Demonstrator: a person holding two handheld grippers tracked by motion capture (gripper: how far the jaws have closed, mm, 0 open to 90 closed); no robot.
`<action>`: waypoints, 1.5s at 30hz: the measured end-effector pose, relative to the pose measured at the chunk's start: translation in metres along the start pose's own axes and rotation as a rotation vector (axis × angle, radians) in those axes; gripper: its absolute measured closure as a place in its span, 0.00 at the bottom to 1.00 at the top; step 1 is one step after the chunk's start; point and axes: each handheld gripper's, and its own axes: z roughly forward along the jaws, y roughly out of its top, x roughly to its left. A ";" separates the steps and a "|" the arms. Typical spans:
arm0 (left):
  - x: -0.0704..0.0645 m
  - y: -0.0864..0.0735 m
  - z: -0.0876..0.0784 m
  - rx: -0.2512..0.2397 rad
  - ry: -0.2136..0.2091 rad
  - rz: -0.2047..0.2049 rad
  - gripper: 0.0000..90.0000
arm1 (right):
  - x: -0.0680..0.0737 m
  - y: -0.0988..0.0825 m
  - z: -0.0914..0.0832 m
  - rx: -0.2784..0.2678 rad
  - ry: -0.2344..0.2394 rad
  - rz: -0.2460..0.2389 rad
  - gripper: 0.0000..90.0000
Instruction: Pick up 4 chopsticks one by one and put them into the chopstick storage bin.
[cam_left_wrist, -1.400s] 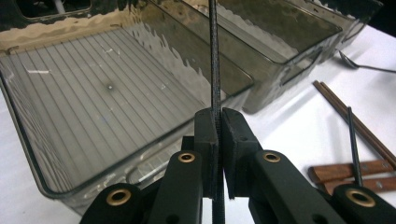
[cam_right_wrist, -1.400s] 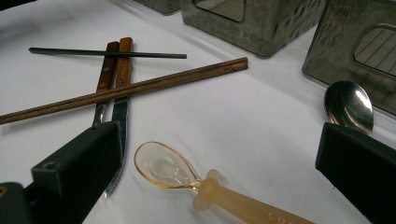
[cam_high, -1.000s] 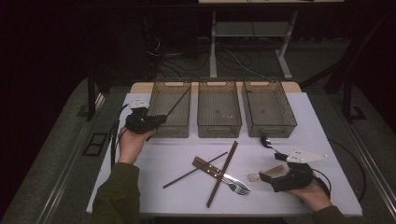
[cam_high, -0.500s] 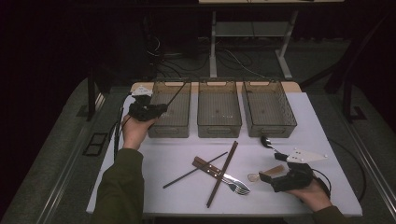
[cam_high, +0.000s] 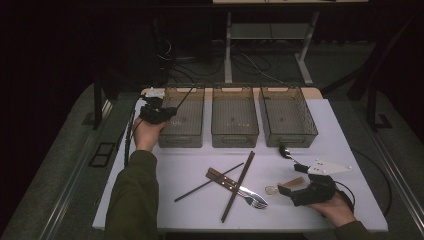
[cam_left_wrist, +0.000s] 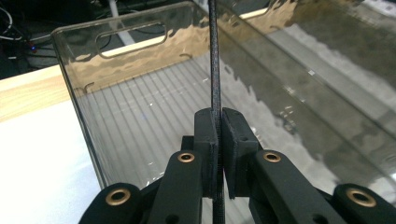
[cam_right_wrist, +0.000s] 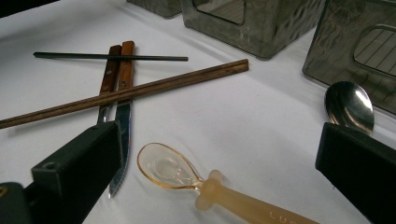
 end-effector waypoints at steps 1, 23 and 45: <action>0.001 -0.001 0.002 0.007 0.000 -0.008 0.95 | 0.000 0.000 0.000 -0.001 0.000 0.000 0.00; 0.000 -0.011 0.013 0.045 -0.001 -0.019 0.74 | 0.000 0.000 -0.001 -0.004 0.001 0.003 0.00; -0.034 -0.010 -0.031 -0.043 -0.190 0.053 0.48 | -0.001 0.000 -0.001 -0.007 -0.006 0.001 0.00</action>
